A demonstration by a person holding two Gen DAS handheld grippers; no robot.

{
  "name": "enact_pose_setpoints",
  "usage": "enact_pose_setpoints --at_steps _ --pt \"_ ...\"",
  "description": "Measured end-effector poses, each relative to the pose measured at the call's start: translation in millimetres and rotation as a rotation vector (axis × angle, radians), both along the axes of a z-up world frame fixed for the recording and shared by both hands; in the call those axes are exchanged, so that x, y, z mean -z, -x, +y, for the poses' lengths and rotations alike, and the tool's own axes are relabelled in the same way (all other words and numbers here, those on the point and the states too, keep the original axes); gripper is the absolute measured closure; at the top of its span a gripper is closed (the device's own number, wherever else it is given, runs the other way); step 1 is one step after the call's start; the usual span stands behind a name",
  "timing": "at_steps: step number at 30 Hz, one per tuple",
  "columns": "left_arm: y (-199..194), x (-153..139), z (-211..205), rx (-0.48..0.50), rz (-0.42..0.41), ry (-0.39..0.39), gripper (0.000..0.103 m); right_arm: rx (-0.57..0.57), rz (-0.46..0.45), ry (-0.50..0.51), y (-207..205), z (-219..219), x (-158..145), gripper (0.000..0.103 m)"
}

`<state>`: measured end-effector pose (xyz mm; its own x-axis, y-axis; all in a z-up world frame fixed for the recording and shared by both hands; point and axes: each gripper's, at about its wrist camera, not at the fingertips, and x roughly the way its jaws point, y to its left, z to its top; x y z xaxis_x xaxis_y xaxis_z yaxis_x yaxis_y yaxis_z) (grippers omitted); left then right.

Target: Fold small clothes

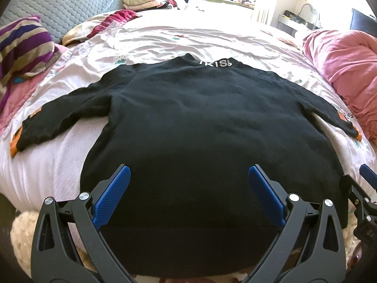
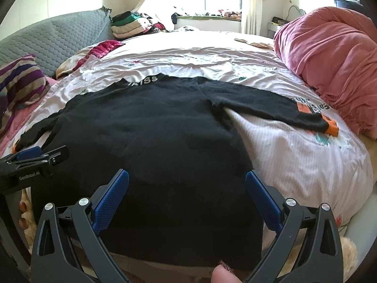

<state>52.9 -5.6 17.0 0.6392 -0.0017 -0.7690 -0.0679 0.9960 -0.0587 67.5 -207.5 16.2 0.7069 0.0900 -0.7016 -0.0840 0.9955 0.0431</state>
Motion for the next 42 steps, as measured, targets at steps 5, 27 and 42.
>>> enact_pose_setpoints --at_steps 5,27,42 --pt "-18.9 -4.6 -1.8 -0.001 -0.009 0.001 0.009 0.016 -0.004 0.009 -18.0 -4.4 -4.1 0.004" --pt "-99.7 -15.5 -24.9 0.010 0.004 -0.033 0.009 0.067 -0.041 -0.037 -117.9 -26.0 -41.6 0.004" --pt "-146.3 -11.9 -48.7 0.059 0.022 -0.049 0.009 0.201 -0.012 -0.073 -159.7 -72.3 -24.1 0.004"
